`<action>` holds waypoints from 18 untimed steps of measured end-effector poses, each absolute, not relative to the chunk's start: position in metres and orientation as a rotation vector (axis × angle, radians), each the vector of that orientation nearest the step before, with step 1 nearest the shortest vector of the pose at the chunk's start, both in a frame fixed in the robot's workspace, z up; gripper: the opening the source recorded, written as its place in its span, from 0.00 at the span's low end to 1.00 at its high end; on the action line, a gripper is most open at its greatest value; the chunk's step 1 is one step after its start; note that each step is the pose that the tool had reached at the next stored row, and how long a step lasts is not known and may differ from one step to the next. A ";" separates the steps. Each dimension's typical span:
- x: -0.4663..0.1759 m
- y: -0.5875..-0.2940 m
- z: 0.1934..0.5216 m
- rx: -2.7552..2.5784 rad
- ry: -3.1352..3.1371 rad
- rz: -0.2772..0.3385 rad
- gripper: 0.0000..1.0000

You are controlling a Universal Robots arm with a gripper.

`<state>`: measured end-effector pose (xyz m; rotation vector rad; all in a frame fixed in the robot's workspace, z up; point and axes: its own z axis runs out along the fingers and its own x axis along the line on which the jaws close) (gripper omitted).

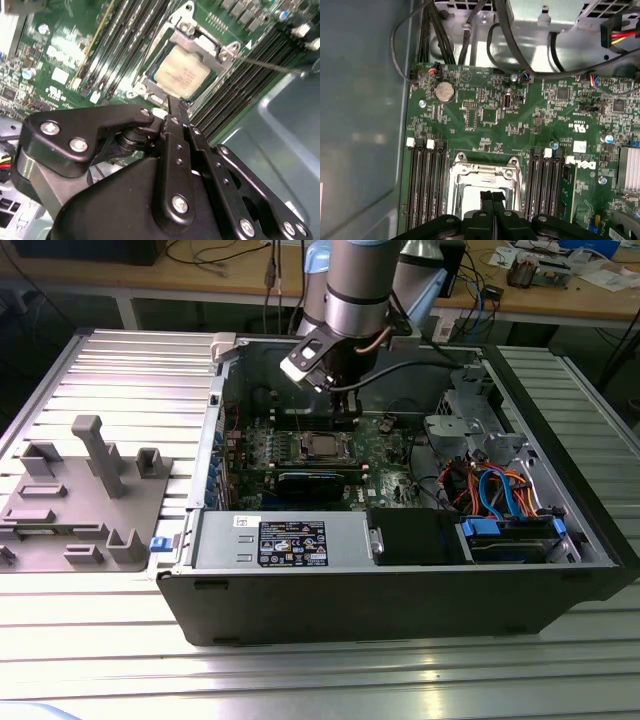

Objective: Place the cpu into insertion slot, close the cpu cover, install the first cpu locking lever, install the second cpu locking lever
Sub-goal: 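Close the cpu cover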

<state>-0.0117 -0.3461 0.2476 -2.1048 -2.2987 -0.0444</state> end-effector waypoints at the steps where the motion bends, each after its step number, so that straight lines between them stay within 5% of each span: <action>1: -0.016 -0.346 0.246 -2.106 -2.298 -0.044 0.11; 18: -0.039 -0.346 0.225 -2.129 -2.266 -0.033 0.11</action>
